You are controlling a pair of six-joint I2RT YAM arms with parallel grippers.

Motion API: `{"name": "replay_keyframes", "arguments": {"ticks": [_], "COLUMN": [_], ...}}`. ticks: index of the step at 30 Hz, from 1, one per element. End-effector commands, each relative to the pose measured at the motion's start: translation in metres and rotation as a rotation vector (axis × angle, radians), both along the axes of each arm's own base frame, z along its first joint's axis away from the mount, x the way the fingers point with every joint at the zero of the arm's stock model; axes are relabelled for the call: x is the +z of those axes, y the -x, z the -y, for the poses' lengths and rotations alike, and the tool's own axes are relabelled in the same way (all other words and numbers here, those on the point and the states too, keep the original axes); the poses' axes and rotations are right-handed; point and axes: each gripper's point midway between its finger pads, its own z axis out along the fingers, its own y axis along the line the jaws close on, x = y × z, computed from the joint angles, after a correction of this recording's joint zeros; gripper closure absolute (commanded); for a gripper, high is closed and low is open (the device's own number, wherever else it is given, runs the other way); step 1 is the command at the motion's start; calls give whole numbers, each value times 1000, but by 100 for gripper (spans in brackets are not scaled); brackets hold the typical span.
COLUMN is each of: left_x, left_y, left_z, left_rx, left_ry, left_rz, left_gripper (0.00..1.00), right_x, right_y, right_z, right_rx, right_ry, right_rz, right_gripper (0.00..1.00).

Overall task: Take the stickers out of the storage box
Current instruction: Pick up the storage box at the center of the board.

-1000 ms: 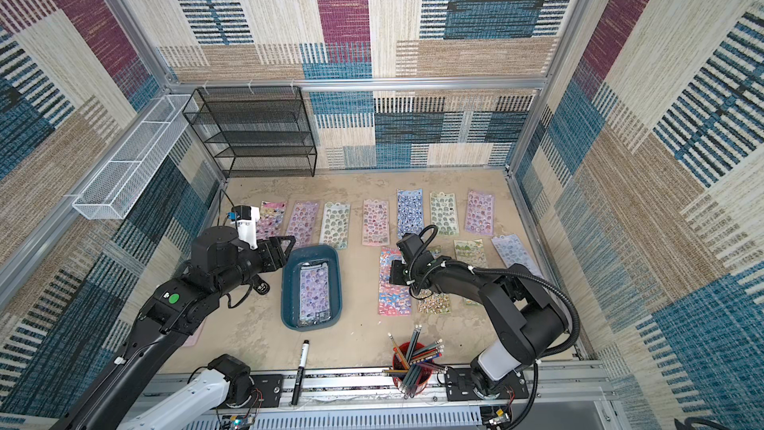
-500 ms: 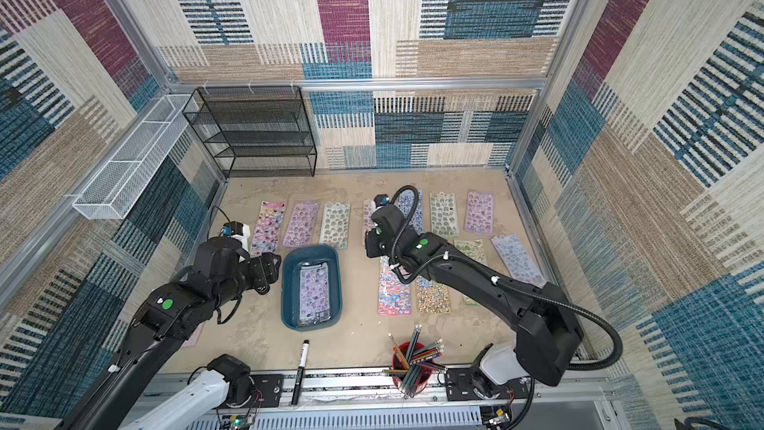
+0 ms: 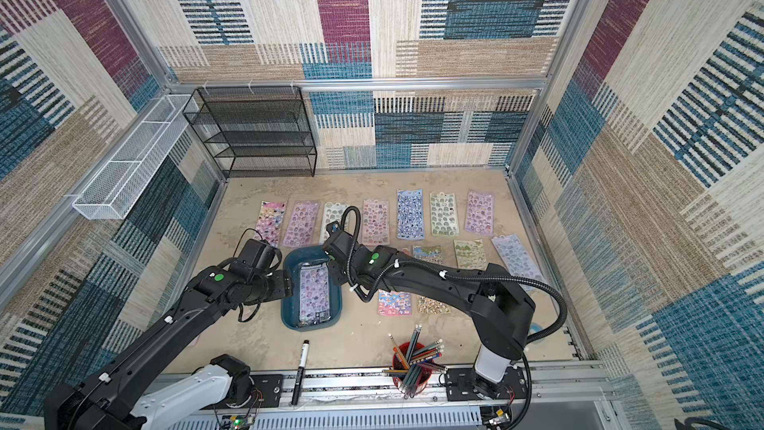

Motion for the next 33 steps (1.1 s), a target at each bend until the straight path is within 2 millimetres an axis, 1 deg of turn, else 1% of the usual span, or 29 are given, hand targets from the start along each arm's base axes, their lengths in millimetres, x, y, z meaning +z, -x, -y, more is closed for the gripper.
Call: {"name": "replay_keyframes", "arguments": {"ticks": [1, 7, 8, 10, 11, 13, 15, 17, 18, 19, 20, 22, 23, 24, 28, 32, 33], "left_x": [-9, -36, -40, -48, -52, -58, -63, -67, -68, -69, -70, -70, -68, -68, -54, -32, -25], "left_y": [-7, -11, -12, -14, -15, -16, -17, -19, -20, -21, -23, -25, -26, -28, -37, -48, -50], "left_z": [7, 14, 14, 16, 16, 17, 19, 21, 22, 23, 24, 25, 25, 25, 29, 30, 29], "left_rx": [10, -9, -10, -18, -21, -27, -36, -42, -44, -45, -46, -46, -44, -41, -38, -27, -22], "left_ry": [33, 24, 20, 14, 10, 5, 3, 3, 4, 6, 8, 5, 6, 5, 16, 24, 23], "left_rz": [-6, -70, -80, -94, -102, -122, -136, -145, -147, -149, -148, -152, -147, -148, -113, -55, -38], "left_gripper": [29, 41, 43, 44, 45, 47, 50, 54, 56, 62, 73, 89, 98, 100, 100, 100, 100], "right_x": [10, 45, 53, 63, 71, 80, 88, 96, 99, 100, 103, 104, 105, 105, 102, 93, 89], "right_y": [-4, -6, -5, -5, -4, -2, 2, 7, 9, 9, 9, 5, 4, 3, 3, 5, 7], "right_z": [4, 19, 21, 25, 26, 28, 31, 30, 31, 31, 32, 35, 37, 38, 28, 7, 2], "right_rx": [-36, -75, -79, -84, -87, -83, -75, -33, -25, -20, -19, -55, -75, -86, -69, -10, 3], "right_ry": [-32, -118, -145, -186, -220, -276, -326, -359, -371, -374, -375, -374, -380, -383, -370, -333, -325], "right_rz": [36, 139, 160, 191, 210, 239, 265, 293, 304, 313, 321, 320, 320, 318, 278, 186, 156], "right_gripper": [57, 53, 52, 48, 44, 40, 43, 43, 43, 40, 31, 0, 1, 1, 1, 0, 2]}}
